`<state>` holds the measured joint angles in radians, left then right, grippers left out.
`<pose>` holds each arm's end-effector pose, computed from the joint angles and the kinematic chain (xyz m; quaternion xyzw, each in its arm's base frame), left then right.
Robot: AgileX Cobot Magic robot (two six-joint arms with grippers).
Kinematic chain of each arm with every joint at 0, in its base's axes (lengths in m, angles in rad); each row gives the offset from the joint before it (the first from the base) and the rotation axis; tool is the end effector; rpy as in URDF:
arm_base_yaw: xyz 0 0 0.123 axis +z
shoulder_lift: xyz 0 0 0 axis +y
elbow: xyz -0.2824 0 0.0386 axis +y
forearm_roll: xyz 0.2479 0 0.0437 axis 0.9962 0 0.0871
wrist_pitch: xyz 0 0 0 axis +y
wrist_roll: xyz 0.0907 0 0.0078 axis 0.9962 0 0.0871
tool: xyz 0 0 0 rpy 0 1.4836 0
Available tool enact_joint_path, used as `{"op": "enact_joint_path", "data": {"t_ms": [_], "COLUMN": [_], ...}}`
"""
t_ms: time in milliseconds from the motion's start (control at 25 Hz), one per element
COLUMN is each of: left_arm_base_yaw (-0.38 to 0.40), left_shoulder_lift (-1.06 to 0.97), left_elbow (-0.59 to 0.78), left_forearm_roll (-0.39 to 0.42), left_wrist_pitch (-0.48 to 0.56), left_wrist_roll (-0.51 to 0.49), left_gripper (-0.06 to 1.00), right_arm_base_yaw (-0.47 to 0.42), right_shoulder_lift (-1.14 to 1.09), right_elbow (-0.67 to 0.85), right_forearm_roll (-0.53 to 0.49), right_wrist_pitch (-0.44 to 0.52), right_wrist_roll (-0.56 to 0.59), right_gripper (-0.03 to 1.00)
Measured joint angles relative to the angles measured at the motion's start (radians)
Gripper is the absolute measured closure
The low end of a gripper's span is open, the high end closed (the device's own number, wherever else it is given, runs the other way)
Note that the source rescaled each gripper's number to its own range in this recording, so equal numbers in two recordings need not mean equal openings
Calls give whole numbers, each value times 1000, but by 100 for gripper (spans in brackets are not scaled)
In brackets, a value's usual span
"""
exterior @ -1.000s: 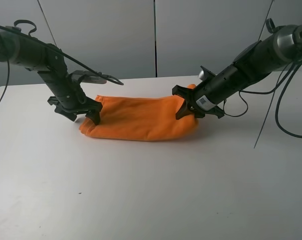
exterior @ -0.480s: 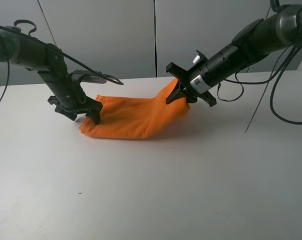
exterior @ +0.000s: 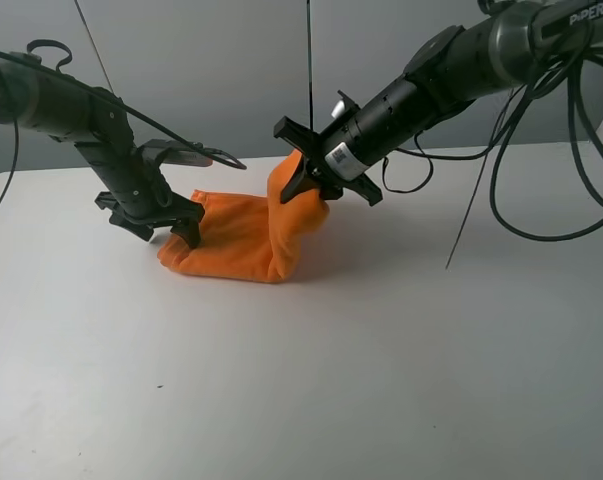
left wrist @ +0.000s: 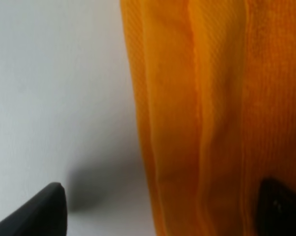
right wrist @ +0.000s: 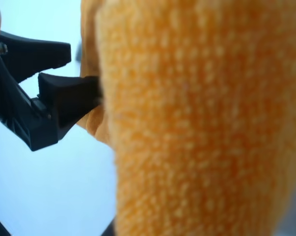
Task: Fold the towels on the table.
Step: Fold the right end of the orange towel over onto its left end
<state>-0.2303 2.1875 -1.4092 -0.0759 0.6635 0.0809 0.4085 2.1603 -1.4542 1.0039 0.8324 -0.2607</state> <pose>0.4094 -0.1004 0.0993 0.1271 0.9857 -0.0344 0.1055 0.3765 0.2249 0.1437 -0.0021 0.9257 0.3774 0.0245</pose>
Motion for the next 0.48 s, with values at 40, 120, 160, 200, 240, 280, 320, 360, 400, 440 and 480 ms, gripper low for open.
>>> {"op": "enact_joint_path", "data": {"t_ms": [40,120,160,200,240,280,320,360,400,440,480], "left_arm_base_yaw": [0,0,0,0,0,0,0,0,0,0,0], "left_shoulder_lift": [0,0,0,0,0,0,0,0,0,0,0], "left_elbow": [0,0,0,0,0,0,0,0,0,0,0], "left_forearm_roll": [0,0,0,0,0,0,0,0,0,0,0], "left_wrist_pitch": [0,0,0,0,-2,-2,-4,-6,-8,-10,-15], "left_wrist_roll": [0,0,0,0,0,0,0,0,0,0,0], "left_gripper": [-4,-4,-4,-4,-4,-4,-4,-4,-4,-4,-4], "right_arm_base_yaw": [8,22,23,24,24,24,27,29,33,41,50], "right_shoulder_lift": [9,20,26,30,37,41,46,50,52,52,53], "right_elbow": [-7,-11,-11,-15,-17,-17,-17,-17,-17,-17,-17], "right_forearm_roll": [8,37,56,74,92,107,112,126,135,141,147], "right_wrist_pitch": [-9,-31,-35,-41,-45,-51,-56,-66,-76,-88,-102], "right_wrist_roll": [0,4,4,4,4,4,6,9,9,9,11], "right_gripper": [90,90,90,90,90,90,90,90,90,90,90]}}
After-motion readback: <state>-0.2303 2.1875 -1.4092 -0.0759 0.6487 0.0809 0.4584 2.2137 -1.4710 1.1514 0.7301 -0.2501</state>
